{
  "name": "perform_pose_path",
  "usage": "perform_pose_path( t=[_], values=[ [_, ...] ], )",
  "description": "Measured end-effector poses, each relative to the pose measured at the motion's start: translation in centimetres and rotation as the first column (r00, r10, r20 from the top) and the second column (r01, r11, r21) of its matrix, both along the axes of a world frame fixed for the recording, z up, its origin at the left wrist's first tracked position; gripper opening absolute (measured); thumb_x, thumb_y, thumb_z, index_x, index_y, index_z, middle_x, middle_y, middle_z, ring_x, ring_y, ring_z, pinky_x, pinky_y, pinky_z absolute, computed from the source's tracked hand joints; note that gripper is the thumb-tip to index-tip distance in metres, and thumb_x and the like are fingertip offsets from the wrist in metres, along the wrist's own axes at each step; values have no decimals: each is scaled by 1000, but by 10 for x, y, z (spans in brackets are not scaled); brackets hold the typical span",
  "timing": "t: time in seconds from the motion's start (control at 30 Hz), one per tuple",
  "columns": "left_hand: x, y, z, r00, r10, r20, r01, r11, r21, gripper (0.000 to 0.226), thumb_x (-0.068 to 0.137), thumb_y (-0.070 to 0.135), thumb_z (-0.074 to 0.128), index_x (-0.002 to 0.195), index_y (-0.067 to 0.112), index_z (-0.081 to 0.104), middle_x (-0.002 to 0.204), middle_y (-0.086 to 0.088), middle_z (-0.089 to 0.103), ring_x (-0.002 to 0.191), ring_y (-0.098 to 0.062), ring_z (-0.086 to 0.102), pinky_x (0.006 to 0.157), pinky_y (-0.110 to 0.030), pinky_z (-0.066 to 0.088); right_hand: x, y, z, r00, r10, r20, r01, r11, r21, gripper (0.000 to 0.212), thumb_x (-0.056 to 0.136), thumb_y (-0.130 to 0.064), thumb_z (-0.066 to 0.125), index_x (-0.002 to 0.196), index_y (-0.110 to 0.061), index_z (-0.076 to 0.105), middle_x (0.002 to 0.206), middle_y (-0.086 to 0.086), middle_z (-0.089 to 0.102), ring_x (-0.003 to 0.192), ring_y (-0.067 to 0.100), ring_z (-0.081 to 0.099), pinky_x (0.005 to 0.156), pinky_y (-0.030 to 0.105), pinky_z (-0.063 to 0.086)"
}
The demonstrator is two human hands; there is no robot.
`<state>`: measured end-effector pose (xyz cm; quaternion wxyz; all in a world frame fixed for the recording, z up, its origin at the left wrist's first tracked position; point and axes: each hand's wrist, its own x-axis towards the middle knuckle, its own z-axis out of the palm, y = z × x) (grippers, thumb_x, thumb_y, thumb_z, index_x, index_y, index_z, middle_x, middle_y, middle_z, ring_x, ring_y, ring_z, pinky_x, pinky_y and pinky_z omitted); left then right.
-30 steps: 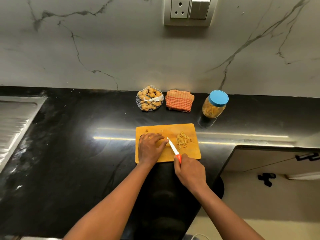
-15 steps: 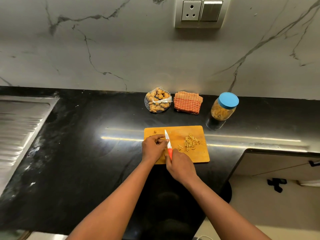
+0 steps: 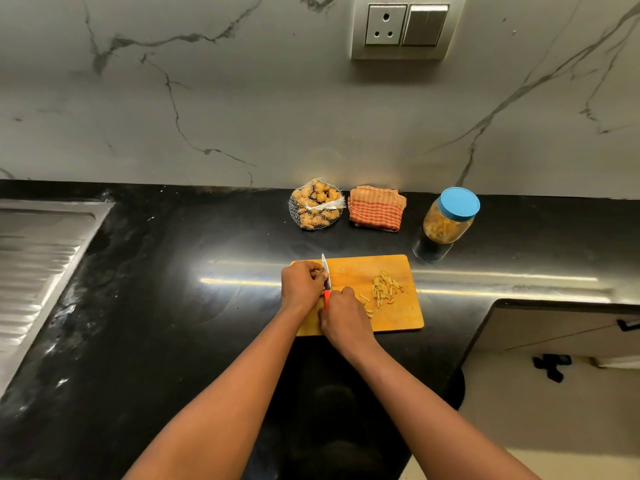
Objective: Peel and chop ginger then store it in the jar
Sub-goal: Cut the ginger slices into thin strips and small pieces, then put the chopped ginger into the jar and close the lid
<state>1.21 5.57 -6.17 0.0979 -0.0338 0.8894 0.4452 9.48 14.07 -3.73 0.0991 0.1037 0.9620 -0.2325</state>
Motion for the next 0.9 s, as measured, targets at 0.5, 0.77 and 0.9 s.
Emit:
perform_pose_path(
  t=[0.5, 0.77, 0.9],
  values=[
    [-4, 3, 12, 989, -111, -92, 98, 986, -138, 19, 84, 24, 71, 100, 15, 75, 91, -1, 74, 83, -14, 68, 77, -25, 52, 0, 12, 7, 999, -30, -43, 30, 1000, 0, 27, 98, -30, 55, 115, -9, 58, 112, 13, 55, 94, 27, 60, 78, 32, 47],
    [-29, 61, 30, 860, -435, -266, 406, 900, -160, 35, 84, 30, 71, 115, 17, 69, 104, 0, 72, 90, -9, 66, 83, -28, 54, -15, 86, 45, 979, -126, -157, 141, 986, 87, 47, 95, -36, 62, 133, -11, 52, 126, 10, 53, 117, 25, 53, 95, 33, 45],
    [-31, 107, 39, 818, -506, -273, 488, 862, -137, 44, 83, 26, 72, 126, 18, 63, 119, 0, 68, 108, -13, 62, 91, -30, 52, -23, 129, 53, 961, -151, -231, 190, 969, 160, 45, 94, -33, 62, 133, -11, 52, 121, 10, 54, 112, 25, 53, 89, 33, 49]
  ],
)
